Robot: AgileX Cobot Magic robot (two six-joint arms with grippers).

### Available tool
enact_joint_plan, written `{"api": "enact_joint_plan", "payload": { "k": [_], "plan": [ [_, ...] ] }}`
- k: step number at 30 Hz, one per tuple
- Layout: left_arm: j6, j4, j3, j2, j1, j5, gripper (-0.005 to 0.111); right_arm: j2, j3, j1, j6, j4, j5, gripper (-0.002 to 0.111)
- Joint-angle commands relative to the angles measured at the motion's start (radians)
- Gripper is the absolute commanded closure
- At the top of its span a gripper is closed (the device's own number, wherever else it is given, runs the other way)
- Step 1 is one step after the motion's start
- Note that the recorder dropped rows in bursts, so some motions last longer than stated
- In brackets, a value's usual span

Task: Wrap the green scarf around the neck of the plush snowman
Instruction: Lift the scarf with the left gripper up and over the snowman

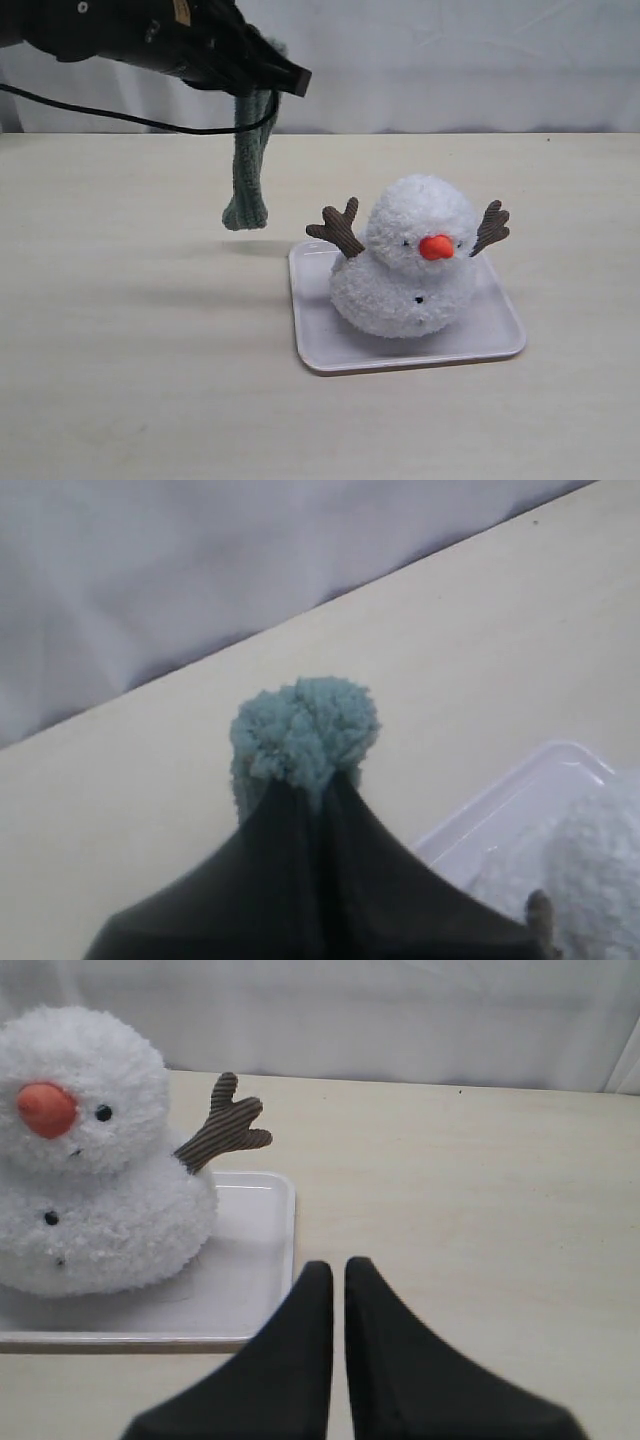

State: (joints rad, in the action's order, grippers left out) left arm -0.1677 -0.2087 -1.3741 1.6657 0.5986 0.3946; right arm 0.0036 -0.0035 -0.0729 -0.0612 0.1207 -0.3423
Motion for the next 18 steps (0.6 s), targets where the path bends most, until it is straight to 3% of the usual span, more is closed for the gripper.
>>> {"api": "enact_joint_plan", "payload": {
  "k": [1,8,18],
  "plan": [
    [0.033,-0.018,-0.031,-0.002,0.054,-0.056,0.107,-0.004,0.004,0.003,0.008,-0.001,0.0,0.104],
    [0.095,-0.025,-0.07,-0.002,0.128,-0.106,0.107,-0.004,0.004,0.003,0.008,-0.001,0.0,0.104],
    [0.117,-0.174,-0.098,-0.002,0.236,-0.139,0.107,-0.004,0.004,0.003,0.008,-0.001,0.0,0.104]
  ]
}}
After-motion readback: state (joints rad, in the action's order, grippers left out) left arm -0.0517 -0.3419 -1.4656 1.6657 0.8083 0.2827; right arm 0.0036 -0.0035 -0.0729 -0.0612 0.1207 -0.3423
